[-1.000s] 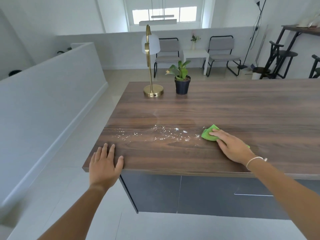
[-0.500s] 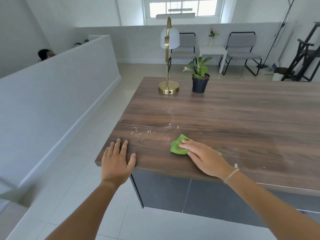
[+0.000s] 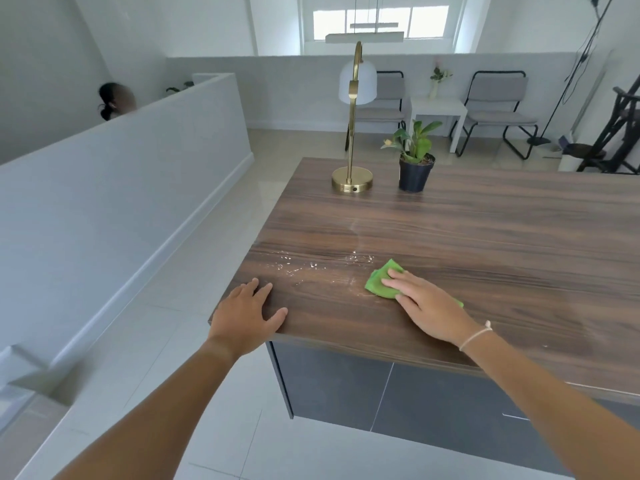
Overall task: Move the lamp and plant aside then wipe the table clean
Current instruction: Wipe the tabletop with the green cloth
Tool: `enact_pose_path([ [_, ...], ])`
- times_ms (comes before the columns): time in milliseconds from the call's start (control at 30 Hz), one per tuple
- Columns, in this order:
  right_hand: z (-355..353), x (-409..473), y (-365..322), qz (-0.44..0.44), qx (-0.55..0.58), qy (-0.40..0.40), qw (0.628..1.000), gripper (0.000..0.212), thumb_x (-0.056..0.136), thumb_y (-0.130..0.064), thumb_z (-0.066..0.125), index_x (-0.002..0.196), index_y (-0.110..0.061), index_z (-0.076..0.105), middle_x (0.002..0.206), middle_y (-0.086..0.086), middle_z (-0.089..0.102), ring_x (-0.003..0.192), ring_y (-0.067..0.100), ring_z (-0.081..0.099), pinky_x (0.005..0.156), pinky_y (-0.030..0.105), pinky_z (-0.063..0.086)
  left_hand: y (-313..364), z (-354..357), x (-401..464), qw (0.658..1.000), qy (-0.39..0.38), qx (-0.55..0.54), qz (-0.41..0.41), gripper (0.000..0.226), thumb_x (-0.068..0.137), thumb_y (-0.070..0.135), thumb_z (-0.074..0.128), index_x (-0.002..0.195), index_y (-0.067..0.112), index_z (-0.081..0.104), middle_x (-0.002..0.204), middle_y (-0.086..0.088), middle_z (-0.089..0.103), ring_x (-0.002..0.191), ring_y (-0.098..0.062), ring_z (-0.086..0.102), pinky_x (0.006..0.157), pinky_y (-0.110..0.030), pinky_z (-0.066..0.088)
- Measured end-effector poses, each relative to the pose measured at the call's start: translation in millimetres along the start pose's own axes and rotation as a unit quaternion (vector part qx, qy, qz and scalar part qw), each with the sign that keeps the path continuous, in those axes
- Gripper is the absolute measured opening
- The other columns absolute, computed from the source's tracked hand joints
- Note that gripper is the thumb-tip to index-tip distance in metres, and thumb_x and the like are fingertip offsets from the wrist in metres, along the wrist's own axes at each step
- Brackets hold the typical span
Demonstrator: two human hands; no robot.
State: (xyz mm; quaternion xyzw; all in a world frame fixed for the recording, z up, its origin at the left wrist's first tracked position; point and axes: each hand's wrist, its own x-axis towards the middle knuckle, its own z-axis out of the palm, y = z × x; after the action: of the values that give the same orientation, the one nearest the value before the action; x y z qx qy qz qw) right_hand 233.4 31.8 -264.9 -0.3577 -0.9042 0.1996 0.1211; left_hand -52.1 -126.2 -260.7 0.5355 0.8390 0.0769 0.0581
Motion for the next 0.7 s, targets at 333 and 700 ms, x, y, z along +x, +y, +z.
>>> enact_pose_path([
  [333, -11, 47, 8, 0.134, -0.013, 0.063, 0.989, 0.041, 0.096, -0.014, 0.040, 0.137, -0.016, 0.044, 0.153, 0.009, 0.030, 0.143, 0.022, 0.025, 0.118, 0.033, 0.018, 2, -25, 14, 0.999, -0.029, 0.025, 0.021, 0.055, 0.084, 0.054, 0.045, 0.132, 0.026, 0.048, 0.138, 0.003, 0.049, 0.125, -0.019, 0.047, 0.101, -0.035, 0.042],
  [700, 3, -13, -3, 0.043, -0.042, 0.015, 0.998, 0.042, 0.099, -0.029, 0.034, 0.140, -0.034, 0.035, 0.153, -0.014, 0.022, 0.145, 0.010, 0.017, 0.118, 0.028, 0.012, -4, -27, 15, 0.999, -0.028, 0.006, 0.038, 0.048, 0.085, 0.050, 0.046, 0.129, 0.030, 0.050, 0.134, 0.005, 0.051, 0.122, -0.016, 0.049, 0.098, -0.032, 0.043],
])
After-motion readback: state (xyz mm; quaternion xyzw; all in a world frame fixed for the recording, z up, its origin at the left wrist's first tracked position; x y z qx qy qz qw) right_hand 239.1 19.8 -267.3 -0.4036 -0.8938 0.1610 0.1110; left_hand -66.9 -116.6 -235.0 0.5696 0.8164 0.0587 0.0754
